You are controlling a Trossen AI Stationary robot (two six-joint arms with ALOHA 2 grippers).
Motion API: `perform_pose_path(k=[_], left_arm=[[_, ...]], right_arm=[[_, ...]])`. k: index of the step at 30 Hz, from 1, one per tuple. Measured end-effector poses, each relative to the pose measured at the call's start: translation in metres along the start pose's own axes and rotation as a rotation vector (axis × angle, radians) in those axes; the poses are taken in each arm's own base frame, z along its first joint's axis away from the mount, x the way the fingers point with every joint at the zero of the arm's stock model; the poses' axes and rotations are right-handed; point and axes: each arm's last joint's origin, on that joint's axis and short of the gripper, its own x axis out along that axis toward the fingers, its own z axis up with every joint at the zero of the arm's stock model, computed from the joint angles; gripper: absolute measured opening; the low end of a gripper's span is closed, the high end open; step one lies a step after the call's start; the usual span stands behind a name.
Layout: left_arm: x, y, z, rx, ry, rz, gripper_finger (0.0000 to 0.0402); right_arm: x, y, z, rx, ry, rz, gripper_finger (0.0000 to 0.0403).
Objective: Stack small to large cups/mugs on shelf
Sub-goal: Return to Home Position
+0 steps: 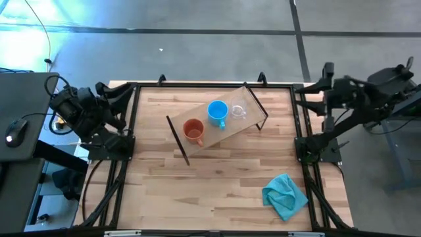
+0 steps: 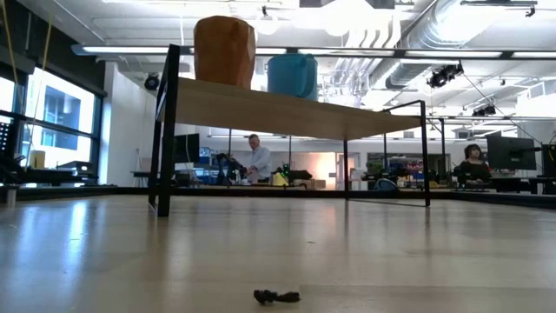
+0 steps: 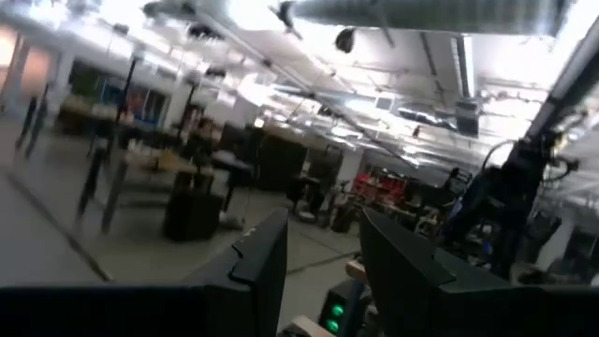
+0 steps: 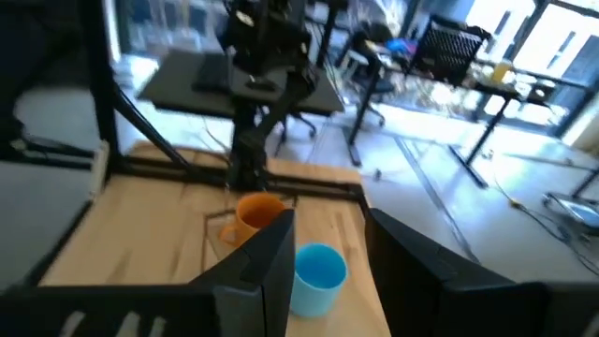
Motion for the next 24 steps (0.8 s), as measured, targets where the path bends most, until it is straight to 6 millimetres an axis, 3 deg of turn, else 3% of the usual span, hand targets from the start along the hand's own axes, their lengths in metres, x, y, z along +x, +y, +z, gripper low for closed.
perform_pose_path(k=[4,9,14,24], left_arm=[[0.000,-0.004,0.000,-0.022,-0.048,-0.066,0.0124],[0.000,-0.012,-0.004,0.143,-0.111,-0.173,0.0124],[-0.001,-0.017,-0.010,0.249,-0.084,-0.203,0.0124],[-0.001,-0.020,-0.015,0.308,-0.075,-0.240,0.0124]], right_arm=[[-0.011,-0.005,-0.020,0.035,-0.087,-0.001,0.0124],[-0.014,-0.004,-0.047,0.069,-0.203,-0.018,0.0124],[-0.005,0.004,-0.071,0.065,-0.310,-0.042,0.0124],[0.017,0.020,-0.101,0.121,-0.454,-0.079,0.0124]])
